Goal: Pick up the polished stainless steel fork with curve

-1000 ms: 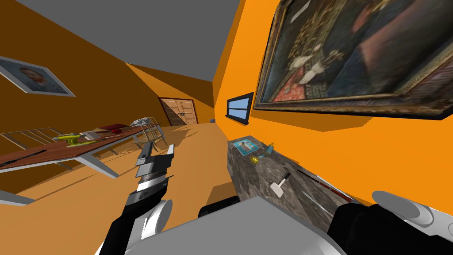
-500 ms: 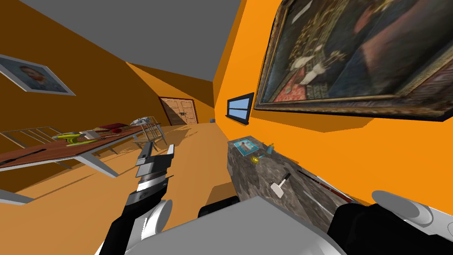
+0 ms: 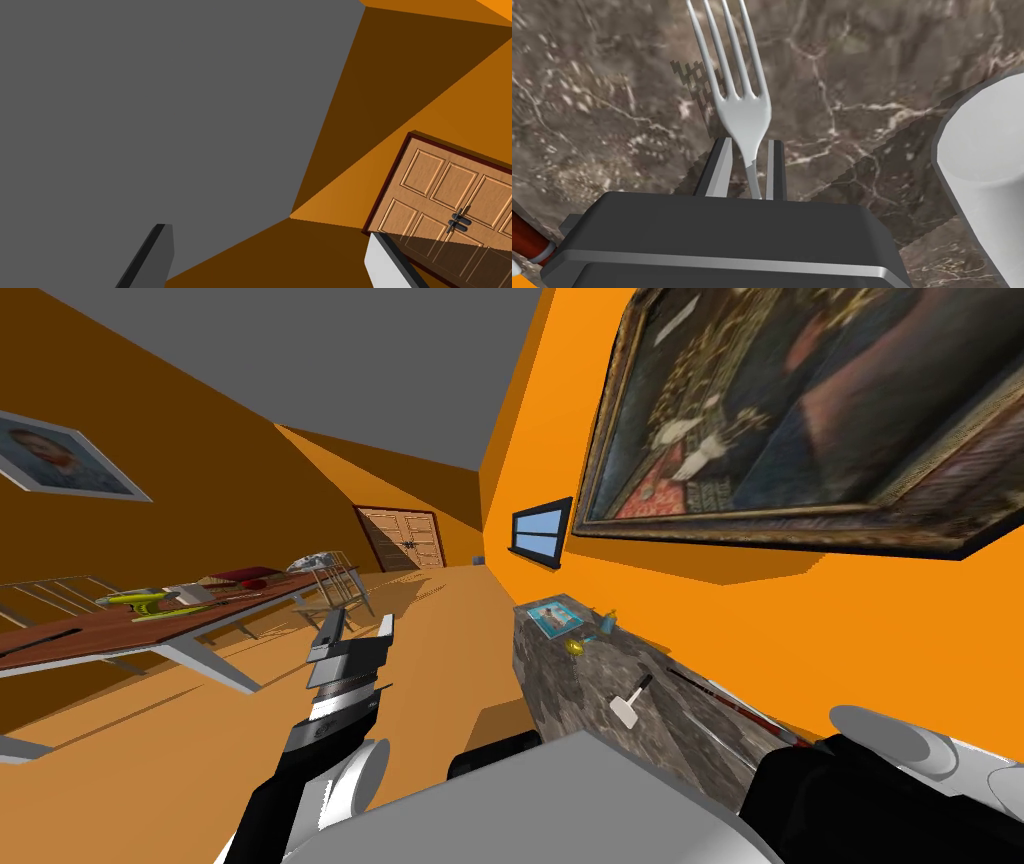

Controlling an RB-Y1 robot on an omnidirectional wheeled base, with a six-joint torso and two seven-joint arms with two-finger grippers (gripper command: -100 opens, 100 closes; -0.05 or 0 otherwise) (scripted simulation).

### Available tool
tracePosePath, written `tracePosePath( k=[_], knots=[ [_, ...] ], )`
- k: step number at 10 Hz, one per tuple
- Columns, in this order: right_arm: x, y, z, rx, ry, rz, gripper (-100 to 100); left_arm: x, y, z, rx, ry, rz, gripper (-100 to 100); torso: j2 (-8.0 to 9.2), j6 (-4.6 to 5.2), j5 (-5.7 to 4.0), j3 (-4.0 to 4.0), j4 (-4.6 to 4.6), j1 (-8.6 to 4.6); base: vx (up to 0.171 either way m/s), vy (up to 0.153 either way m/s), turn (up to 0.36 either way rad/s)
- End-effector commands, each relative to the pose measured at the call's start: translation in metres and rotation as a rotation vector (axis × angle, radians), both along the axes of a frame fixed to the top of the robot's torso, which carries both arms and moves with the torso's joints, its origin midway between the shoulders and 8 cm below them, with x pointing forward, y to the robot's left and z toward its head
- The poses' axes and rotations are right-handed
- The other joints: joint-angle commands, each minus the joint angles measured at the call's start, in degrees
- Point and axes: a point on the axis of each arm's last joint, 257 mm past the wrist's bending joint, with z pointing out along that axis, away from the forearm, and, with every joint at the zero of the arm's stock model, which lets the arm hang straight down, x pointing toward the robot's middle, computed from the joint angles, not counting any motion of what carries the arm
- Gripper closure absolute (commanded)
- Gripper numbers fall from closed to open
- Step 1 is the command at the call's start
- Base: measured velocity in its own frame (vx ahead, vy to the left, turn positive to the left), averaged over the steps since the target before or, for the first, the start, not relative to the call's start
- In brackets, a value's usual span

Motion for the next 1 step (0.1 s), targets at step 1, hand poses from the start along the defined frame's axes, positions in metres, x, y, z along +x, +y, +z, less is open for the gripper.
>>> tracePosePath(
  k=[1],
  knots=[
    [0.0, 0.0, 0.0, 0.0, 0.0, 0.0, 0, 0.0, 0.0, 0.0, 0.0, 0.0, 0.0, 0, 0.0, 0.0, 0.0, 0.0, 0.0, 0.0, 0.0, 0.0, 0.0]
  ],
)
